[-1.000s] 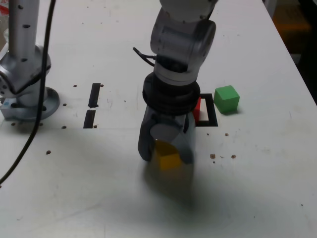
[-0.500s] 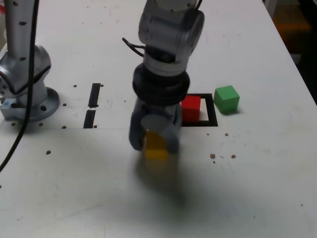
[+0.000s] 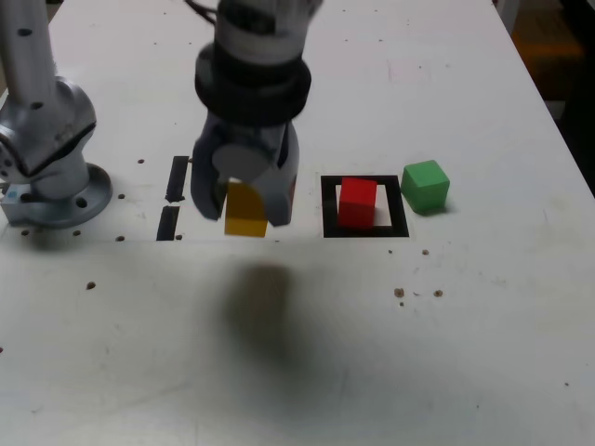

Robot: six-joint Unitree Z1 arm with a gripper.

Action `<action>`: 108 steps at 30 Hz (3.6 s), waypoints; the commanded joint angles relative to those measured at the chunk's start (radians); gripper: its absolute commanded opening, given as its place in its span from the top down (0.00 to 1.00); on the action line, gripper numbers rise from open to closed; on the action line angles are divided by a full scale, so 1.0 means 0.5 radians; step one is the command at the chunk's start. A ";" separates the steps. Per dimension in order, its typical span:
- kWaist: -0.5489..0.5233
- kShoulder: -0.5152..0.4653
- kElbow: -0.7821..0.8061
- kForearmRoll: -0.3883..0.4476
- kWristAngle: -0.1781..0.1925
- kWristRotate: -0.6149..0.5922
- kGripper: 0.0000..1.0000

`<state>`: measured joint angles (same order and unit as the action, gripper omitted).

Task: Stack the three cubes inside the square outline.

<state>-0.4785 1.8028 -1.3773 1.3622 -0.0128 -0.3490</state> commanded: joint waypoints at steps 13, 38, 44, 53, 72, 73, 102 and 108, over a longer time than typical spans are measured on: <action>0.279 0.018 -0.348 0.135 -0.015 0.633 0.87; 0.787 0.331 -0.577 0.105 -0.226 1.186 0.87; 0.795 0.374 -0.572 0.021 -0.241 1.207 0.87; 0.813 0.392 -0.552 -0.020 -0.248 1.223 0.87; 0.894 0.405 -0.451 -0.149 -0.260 1.279 0.83; 0.896 0.405 -0.449 -0.150 -0.260 1.280 0.83; 0.911 0.404 -0.392 -0.206 -0.308 1.314 0.47; 0.911 0.390 -0.372 -0.231 -0.309 1.317 0.40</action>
<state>-0.0249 2.0048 -1.5637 1.2470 -0.1657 0.3080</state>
